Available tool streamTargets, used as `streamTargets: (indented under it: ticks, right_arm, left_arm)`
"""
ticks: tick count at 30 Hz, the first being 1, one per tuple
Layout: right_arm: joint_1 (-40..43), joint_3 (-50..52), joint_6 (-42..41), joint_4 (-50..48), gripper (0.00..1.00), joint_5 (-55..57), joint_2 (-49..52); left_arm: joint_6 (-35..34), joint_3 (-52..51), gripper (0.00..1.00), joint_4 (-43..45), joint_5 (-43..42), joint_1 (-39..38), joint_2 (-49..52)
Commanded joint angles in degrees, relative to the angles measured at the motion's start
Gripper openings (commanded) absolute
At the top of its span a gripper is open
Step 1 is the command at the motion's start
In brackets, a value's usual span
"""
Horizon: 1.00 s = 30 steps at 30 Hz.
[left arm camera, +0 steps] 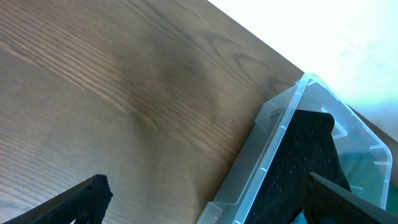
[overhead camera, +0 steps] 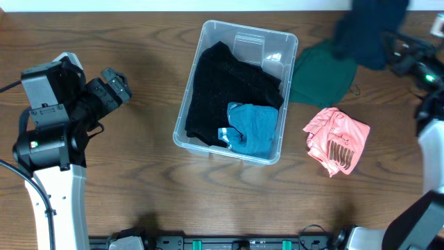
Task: Pack container
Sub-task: 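Carry the navy shirt into the container's far end and release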
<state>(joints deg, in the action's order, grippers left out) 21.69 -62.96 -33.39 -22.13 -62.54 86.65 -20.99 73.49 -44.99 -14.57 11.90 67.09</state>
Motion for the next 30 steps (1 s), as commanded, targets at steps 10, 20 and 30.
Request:
streamTargets:
  ticks: [10, 20, 30]
  right_arm:
    - [-26.2, -0.2, 10.7, -0.9, 0.01, 27.3, 8.0]
    - [-30.4, -0.2, 9.7, -1.9, 0.33, 32.4, 18.7]
    - [-30.1, -0.2, 5.8, -6.7, 0.76, 26.1, 8.7]
  left_arm:
    - [0.3, 0.7, 0.98, 0.0, 0.7, 0.3, 0.2]
    - [0.3, 0.7, 0.98, 0.0, 0.7, 0.3, 0.2]
    - [0.3, 0.7, 0.98, 0.0, 0.7, 0.3, 0.2]
